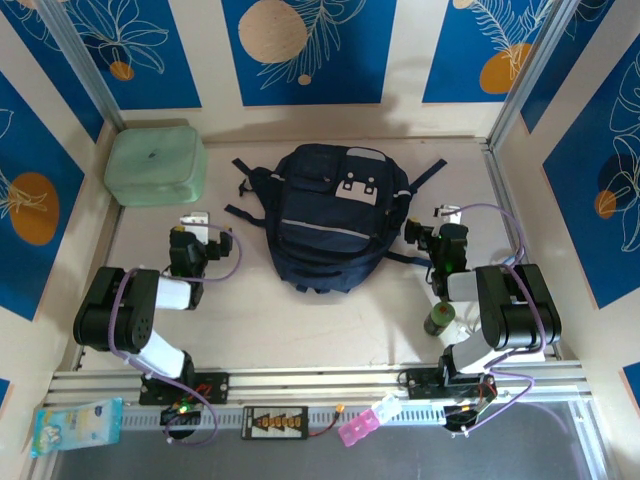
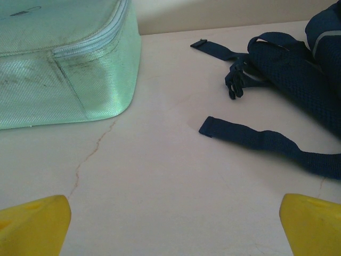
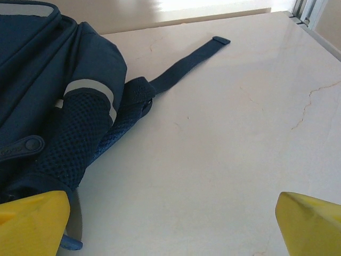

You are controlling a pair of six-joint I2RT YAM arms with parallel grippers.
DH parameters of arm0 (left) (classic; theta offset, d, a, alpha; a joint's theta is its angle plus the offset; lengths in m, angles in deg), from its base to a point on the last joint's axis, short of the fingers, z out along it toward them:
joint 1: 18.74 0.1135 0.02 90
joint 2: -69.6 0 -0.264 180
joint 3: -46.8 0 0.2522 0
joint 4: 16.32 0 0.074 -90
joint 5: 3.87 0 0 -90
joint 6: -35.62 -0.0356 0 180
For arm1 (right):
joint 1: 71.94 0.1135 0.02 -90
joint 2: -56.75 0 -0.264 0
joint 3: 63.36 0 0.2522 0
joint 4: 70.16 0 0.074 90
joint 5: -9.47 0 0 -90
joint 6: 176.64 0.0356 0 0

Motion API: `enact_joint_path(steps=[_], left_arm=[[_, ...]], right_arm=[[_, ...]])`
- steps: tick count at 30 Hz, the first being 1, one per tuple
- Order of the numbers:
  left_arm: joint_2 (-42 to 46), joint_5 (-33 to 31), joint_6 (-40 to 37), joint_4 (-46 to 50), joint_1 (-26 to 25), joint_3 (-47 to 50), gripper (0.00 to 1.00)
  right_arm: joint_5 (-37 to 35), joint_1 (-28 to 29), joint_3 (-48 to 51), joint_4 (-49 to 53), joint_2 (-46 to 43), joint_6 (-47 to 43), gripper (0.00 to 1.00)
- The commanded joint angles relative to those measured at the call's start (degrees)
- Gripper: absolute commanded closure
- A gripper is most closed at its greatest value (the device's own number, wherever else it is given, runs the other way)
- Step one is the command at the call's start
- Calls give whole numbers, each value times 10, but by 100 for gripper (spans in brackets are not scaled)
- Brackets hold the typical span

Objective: Pack books, pencil case, and school supplies into a backpack

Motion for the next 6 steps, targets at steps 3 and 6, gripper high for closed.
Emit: enact_joint_path(steps=[3,6], left_arm=[[-5,12,-12,11,4,-15,0],[-4,14,-13,4,3,-11,0]], right_arm=[[4,0,-10,2,-3,8,1],[5,1,-8,1,-3,8,1]])
